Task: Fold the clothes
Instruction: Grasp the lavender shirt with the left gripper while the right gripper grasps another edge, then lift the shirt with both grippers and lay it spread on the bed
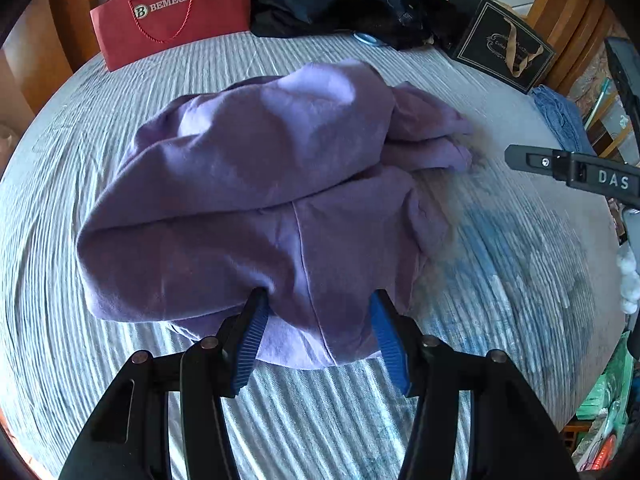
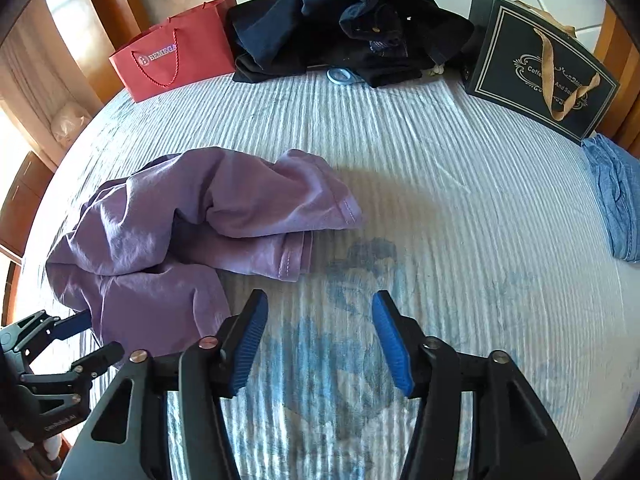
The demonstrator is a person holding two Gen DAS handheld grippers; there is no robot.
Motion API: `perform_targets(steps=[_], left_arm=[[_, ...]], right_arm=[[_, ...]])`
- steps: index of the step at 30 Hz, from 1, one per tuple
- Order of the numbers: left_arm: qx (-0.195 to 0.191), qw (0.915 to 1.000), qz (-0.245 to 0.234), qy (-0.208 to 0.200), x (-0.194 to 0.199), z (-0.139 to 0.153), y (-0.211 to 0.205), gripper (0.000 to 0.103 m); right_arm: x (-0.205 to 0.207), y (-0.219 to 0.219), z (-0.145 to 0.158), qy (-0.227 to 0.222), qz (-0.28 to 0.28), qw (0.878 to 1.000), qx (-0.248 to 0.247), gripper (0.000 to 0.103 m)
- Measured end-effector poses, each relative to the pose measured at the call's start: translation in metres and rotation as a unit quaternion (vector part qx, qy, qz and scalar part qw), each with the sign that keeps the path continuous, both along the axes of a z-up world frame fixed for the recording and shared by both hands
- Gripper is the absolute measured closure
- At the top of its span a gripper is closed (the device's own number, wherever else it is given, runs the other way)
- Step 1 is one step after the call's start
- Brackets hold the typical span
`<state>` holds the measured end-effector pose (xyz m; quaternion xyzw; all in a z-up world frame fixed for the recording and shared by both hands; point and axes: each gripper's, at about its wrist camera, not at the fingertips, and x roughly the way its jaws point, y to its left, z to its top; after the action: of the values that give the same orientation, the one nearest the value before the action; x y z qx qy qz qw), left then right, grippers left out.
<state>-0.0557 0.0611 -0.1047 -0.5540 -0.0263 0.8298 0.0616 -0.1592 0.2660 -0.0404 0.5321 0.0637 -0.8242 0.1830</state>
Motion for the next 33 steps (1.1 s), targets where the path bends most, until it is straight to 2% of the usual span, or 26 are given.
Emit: perform_targets(steps=[2, 4, 7, 12, 13, 14, 15, 16, 19, 22, 24, 27, 29, 33], left_arm=[[-0.009, 0.9999, 0.012, -0.006, -0.004, -0.011, 0.000, 0.082], [-0.013, 0.9996, 0.024, -0.002, -0.007, -0.014, -0.004, 0.091], [0.007, 0.9990, 0.044, 0.001, -0.010, -0.007, -0.016, 0.096], [0.008, 0.9973, 0.070, 0.023, -0.007, 0.017, -0.038, 0.097], [0.008, 0.9967, 0.074, 0.031, -0.008, 0.026, -0.044, 0.097], [0.006, 0.9960, 0.078, 0.042, -0.008, 0.037, -0.049, 0.097], [0.001, 0.9951, 0.083, 0.053, -0.009, 0.049, -0.056, 0.097], [-0.001, 0.9941, 0.087, 0.065, -0.012, 0.062, -0.066, 0.097], [-0.013, 0.9903, 0.099, 0.096, -0.020, 0.090, -0.093, 0.097], [-0.027, 0.9858, 0.108, 0.126, -0.041, 0.119, -0.120, 0.097], [-0.036, 0.9819, 0.107, 0.152, -0.059, 0.143, -0.135, 0.097], [-0.044, 0.9719, 0.105, 0.206, -0.086, 0.189, -0.153, 0.097], [-0.042, 0.9615, 0.105, 0.251, -0.099, 0.228, -0.159, 0.097], [-0.033, 0.9432, 0.085, 0.320, -0.104, 0.291, -0.161, 0.097]], right_arm=[[-0.006, -0.001, -0.003, -0.001, 0.011, 1.000, -0.001, 0.039], [-0.015, -0.005, -0.009, -0.007, 0.019, 1.000, -0.007, 0.039], [-0.033, -0.012, -0.018, -0.009, 0.026, 1.000, -0.004, 0.039], [-0.068, -0.025, -0.041, -0.027, 0.039, 0.999, -0.011, 0.035], [-0.071, -0.029, -0.047, -0.040, 0.047, 0.998, -0.017, 0.039], [-0.074, -0.033, -0.053, -0.053, 0.055, 0.997, -0.023, 0.072], [-0.076, -0.037, -0.058, -0.066, 0.062, 0.995, -0.030, 0.094], [-0.076, -0.041, -0.055, -0.062, 0.065, 0.996, -0.026, 0.094], [-0.077, -0.037, -0.019, -0.006, 0.056, 0.998, -0.038, 0.095], [-0.085, -0.015, 0.038, 0.074, 0.016, 0.996, -0.054, 0.095], [-0.089, 0.001, 0.082, 0.133, -0.007, 0.989, -0.064, 0.095], [-0.079, 0.022, 0.145, 0.213, -0.038, 0.973, -0.076, 0.095], [-0.067, 0.034, 0.187, 0.263, -0.057, 0.960, -0.082, 0.095], [-0.042, 0.059, 0.270, 0.359, -0.094, 0.924, -0.095, 0.095]])
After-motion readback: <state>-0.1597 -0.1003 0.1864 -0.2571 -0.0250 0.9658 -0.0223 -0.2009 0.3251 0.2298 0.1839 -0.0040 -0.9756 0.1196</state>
